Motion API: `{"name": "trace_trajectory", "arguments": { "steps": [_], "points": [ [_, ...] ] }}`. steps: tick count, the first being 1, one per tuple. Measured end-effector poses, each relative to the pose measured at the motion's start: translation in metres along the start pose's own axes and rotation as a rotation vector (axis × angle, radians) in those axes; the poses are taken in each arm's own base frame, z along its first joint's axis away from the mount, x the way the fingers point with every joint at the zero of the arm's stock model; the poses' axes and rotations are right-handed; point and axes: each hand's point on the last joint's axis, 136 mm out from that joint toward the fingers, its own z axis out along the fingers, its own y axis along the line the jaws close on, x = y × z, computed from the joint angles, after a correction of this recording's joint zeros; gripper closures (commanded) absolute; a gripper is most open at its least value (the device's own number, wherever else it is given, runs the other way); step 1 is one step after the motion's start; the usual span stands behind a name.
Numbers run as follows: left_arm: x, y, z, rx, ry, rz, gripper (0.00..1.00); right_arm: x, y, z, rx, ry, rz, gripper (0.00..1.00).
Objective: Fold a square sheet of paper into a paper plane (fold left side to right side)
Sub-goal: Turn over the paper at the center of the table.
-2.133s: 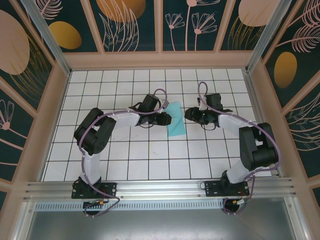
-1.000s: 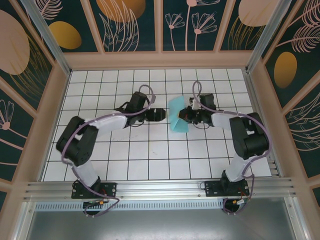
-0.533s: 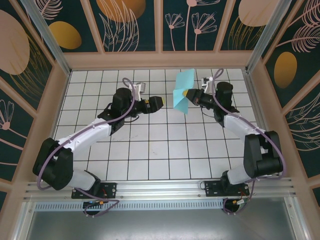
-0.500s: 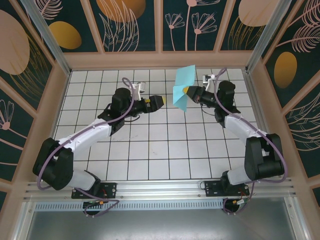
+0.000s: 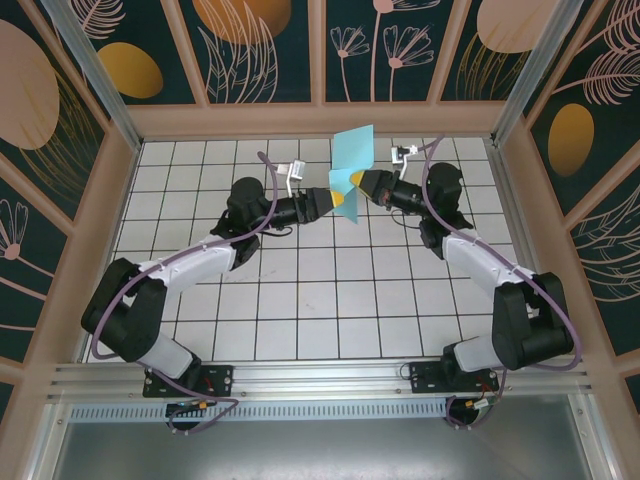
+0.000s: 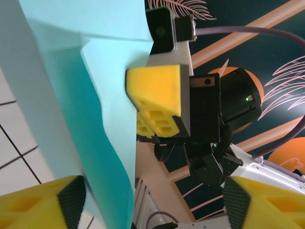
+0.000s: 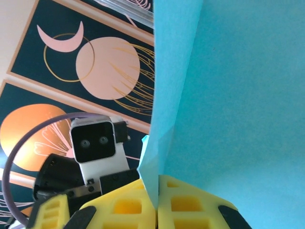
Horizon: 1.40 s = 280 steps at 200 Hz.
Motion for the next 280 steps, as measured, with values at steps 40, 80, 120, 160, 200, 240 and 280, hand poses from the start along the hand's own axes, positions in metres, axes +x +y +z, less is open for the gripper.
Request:
{"name": "trace_trajectory", "arguments": {
  "steps": [40,80,120,160,200,240,280],
  "points": [
    [0.003,0.000,0.001,0.008,0.016,-0.016,0.52,-0.001,0.010,0.003,-0.022,0.002,-0.009,0.91],
    [0.003,0.000,0.002,0.009,0.014,-0.008,0.66,-0.001,0.010,0.003,-0.022,0.003,-0.008,0.91],
    [0.003,0.000,0.002,0.009,0.014,-0.005,0.81,0.002,0.009,0.003,-0.021,0.021,-0.012,0.90],
    [0.003,0.001,0.002,0.008,0.013,0.002,1.00,0.005,0.004,0.003,-0.002,0.031,-0.017,0.73],
    [0.007,0.028,0.001,-0.112,0.021,0.022,1.00,0.001,-0.003,-0.011,0.062,0.011,-0.046,0.52],
    [0.007,0.073,-0.004,-0.492,0.059,0.140,1.00,-0.023,-0.041,-0.047,0.333,-0.101,-0.090,0.45],
    [0.016,0.098,-0.016,-0.895,0.162,0.294,1.00,-0.033,-0.101,-0.094,0.729,-0.170,-0.117,0.40]
  ]
}}
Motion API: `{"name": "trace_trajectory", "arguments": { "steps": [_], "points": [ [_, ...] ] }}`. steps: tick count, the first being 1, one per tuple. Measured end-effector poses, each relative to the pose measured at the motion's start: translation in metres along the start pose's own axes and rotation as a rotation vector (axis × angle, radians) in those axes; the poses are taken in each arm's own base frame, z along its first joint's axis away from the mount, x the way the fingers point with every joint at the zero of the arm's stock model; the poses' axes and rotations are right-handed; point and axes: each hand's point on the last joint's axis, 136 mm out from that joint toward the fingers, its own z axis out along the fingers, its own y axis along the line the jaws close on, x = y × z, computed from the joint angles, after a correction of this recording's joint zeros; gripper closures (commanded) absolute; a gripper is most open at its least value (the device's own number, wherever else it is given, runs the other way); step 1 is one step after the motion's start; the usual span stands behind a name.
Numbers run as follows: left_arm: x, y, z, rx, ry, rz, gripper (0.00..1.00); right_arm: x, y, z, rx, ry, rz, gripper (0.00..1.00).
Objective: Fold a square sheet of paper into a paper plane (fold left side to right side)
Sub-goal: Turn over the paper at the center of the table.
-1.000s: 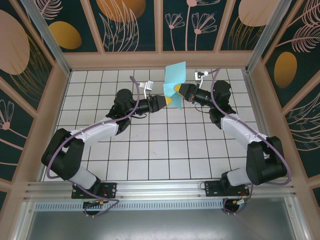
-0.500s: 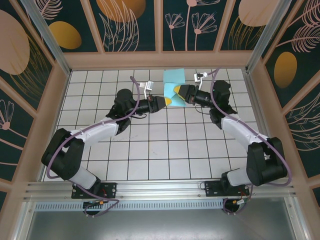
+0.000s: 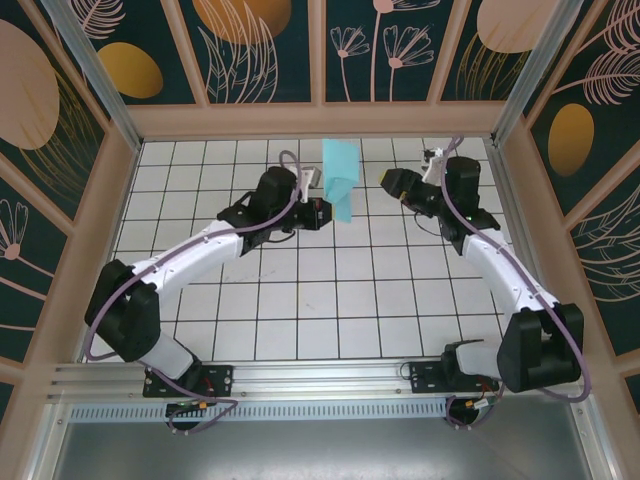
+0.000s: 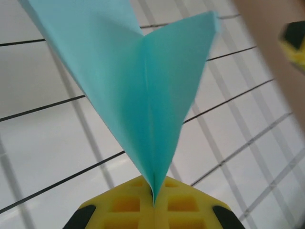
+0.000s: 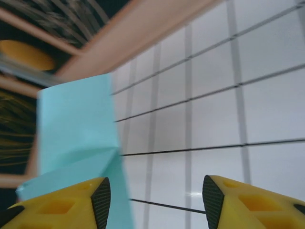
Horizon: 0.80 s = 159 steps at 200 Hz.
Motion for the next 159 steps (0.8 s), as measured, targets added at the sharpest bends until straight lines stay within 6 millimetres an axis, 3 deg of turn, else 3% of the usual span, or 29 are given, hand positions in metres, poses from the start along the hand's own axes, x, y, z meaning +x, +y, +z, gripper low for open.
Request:
{"name": "trace_trajectory", "arguments": {
  "steps": [31,65,89,119,159],
  "points": [
    [0.032,0.042,0.023,-0.383,0.165,0.121,1.00,0.003,-0.044,-0.010,0.173,-0.014,-0.012,0.40],
    [0.067,0.078,0.042,-0.697,0.355,0.277,1.00,0.004,-0.064,-0.020,0.233,-0.035,-0.006,0.40],
    [0.084,0.089,0.043,-0.813,0.440,0.338,1.00,0.004,-0.076,-0.026,0.254,-0.046,0.001,0.40],
    [0.081,0.086,0.043,-0.899,0.460,0.374,1.00,0.006,-0.088,-0.031,0.273,-0.051,0.024,0.40],
    [0.098,0.078,0.060,-0.901,0.514,0.401,0.57,0.011,-0.095,-0.032,0.262,-0.032,0.042,0.39]
  ]
}}
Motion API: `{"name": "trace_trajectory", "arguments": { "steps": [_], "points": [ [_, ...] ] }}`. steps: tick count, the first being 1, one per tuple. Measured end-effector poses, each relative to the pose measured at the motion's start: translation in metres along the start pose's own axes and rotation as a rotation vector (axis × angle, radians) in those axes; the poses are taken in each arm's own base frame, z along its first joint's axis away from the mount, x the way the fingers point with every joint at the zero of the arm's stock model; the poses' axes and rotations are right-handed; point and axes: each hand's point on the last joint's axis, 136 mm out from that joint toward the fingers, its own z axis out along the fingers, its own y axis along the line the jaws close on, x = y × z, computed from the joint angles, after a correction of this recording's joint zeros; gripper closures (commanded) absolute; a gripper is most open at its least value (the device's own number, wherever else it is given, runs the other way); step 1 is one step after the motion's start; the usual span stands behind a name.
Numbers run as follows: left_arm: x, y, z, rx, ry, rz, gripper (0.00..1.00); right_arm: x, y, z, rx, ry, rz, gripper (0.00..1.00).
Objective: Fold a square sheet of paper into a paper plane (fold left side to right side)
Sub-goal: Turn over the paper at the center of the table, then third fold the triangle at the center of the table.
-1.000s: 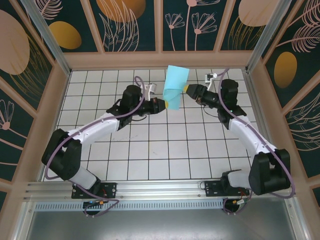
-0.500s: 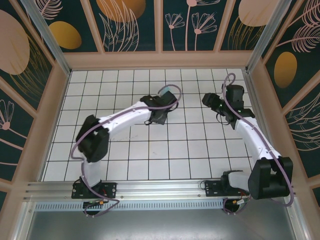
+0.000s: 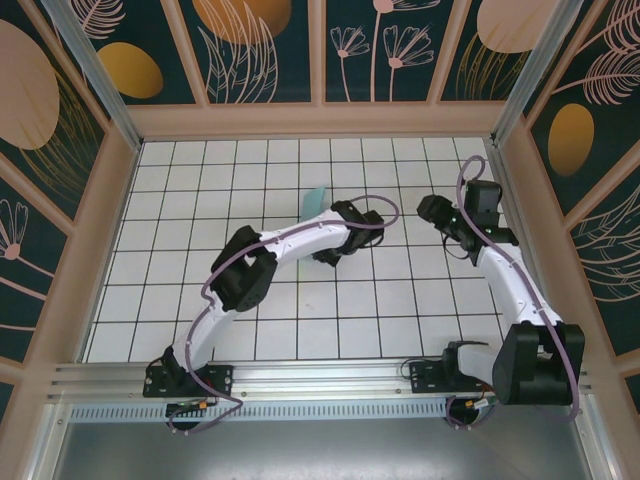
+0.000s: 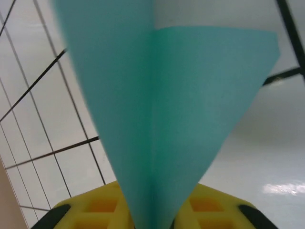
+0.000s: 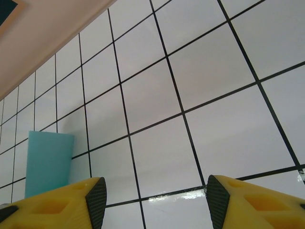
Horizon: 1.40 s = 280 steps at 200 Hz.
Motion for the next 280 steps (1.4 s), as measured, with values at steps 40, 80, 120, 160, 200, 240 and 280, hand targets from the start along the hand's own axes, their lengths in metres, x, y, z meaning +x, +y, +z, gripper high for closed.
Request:
{"name": "trace_trajectory", "arguments": {
  "steps": [40,80,120,160,200,240,280],
  "points": [
    [-0.007,-0.030,-0.012,0.165,-0.005,0.021,0.27,0.008,-0.003,0.001,-0.031,0.036,0.009,0.40],
    [-0.039,-0.036,-0.063,0.478,-0.130,-0.052,0.18,0.031,0.002,0.020,-0.095,0.133,0.022,0.41],
    [-0.060,0.052,-0.085,0.719,-0.299,-0.315,0.11,0.086,0.040,0.057,-0.191,0.318,-0.016,0.41],
    [-0.051,0.110,-0.019,0.888,-0.297,-0.621,0.15,0.099,0.105,0.088,-0.339,0.385,-0.072,0.42],
    [-0.044,0.093,-0.003,0.997,-0.275,-0.674,0.17,0.093,0.153,0.122,-0.435,0.385,-0.114,0.42],
    [-0.052,0.091,-0.006,1.035,-0.322,-0.685,0.19,0.104,0.156,0.155,-0.435,0.424,-0.109,0.43],
    [-0.047,0.085,0.002,1.031,-0.306,-0.683,0.19,0.124,0.144,0.182,-0.424,0.491,-0.089,0.46]
  ]
}}
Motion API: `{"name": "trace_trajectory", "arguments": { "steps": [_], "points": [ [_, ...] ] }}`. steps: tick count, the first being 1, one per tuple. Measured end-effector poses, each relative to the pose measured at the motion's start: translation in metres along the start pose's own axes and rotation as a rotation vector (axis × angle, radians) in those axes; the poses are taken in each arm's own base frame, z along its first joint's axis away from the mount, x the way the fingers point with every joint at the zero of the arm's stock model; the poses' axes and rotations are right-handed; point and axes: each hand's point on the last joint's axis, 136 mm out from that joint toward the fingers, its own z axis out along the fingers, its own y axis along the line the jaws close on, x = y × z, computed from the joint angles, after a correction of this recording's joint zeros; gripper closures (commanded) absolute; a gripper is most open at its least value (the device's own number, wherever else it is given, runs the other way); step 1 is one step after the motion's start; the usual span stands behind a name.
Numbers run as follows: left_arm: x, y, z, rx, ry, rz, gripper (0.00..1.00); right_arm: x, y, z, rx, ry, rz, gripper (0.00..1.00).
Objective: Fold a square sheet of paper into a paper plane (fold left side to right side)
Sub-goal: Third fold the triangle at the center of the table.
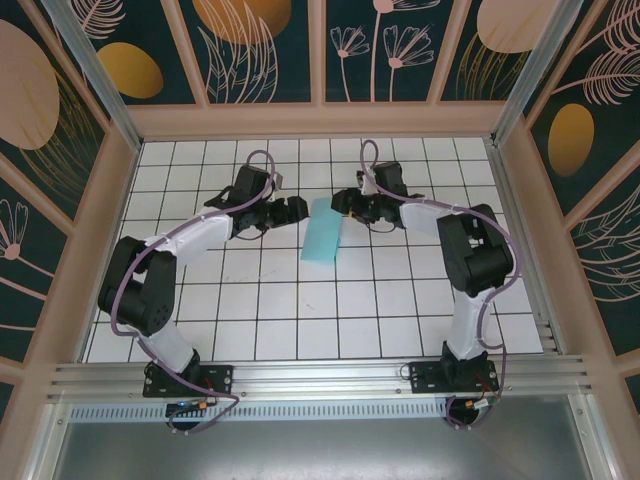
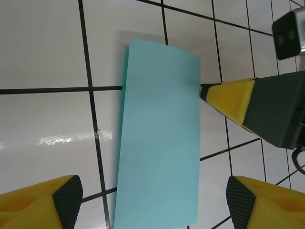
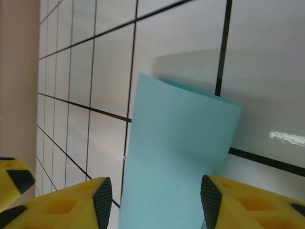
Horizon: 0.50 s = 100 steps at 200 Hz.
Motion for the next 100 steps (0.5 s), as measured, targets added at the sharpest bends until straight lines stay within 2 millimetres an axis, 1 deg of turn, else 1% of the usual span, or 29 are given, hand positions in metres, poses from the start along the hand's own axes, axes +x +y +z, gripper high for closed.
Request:
{"name": "trace_trajectory", "arguments": {
  "steps": [20,39,70,100],
  "points": [
    [0.004,0.006,0.007,-0.012,0.015,-0.006,0.19,0.005,-0.008,0.007,0.005,0.020,0.010,0.47],
    [0.007,0.012,0.013,-0.025,0.031,-0.014,0.20,0.007,-0.012,0.009,0.015,0.032,0.006,0.48],
    [0.016,0.020,0.028,-0.028,0.070,-0.027,0.25,0.003,-0.014,0.013,0.029,0.043,-0.026,0.52],
    [0.020,0.025,0.044,-0.022,0.101,-0.036,0.27,0.003,-0.019,0.016,0.051,0.063,-0.044,0.57]
  ]
}}
